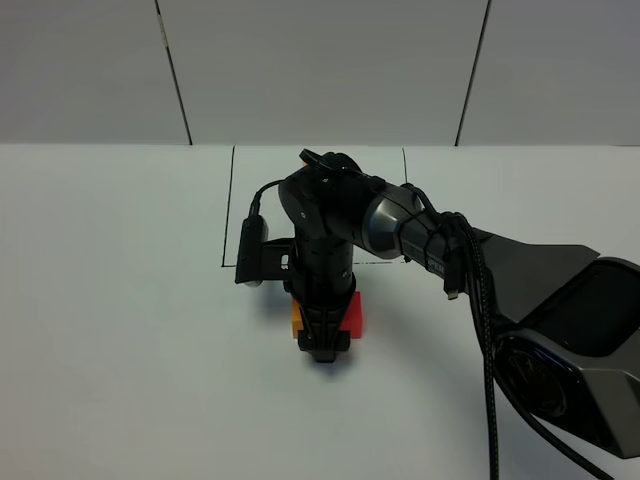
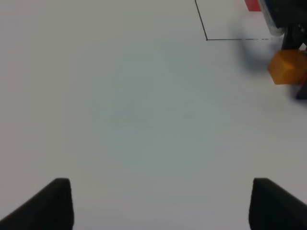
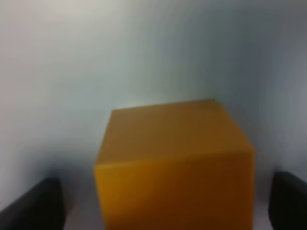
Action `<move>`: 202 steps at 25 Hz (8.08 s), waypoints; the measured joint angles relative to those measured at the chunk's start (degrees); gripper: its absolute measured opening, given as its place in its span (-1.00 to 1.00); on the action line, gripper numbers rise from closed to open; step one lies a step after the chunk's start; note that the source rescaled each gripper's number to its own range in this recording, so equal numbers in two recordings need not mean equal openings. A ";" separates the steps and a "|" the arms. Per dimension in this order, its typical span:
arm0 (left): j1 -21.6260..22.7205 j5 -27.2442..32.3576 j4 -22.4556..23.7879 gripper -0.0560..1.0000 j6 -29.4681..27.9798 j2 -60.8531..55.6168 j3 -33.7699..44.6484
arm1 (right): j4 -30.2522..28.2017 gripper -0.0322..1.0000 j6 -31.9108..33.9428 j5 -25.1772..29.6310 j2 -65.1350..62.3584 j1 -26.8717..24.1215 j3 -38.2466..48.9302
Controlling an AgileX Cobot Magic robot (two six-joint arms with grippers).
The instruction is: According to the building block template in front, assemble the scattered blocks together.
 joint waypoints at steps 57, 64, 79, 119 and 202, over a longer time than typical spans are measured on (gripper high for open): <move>0.00 0.00 0.00 0.75 -0.05 0.00 0.00 | 5.06 -0.56 81.05 -4.66 -6.31 0.82 0.99; 0.00 0.00 0.00 0.75 -0.05 0.00 0.00 | 2.64 -0.56 85.25 -5.54 -6.31 2.07 3.34; 0.00 0.00 0.00 0.75 -0.05 0.00 0.00 | -4.36 -0.56 90.13 -1.88 -3.43 2.07 3.40; 0.00 0.00 0.00 0.75 0.00 0.00 0.00 | -0.93 1.00 87.08 -4.39 -1.51 1.84 3.35; 0.00 0.00 0.00 0.75 0.00 0.00 0.00 | 2.64 0.66 45.23 -4.65 -138.46 -25.04 88.58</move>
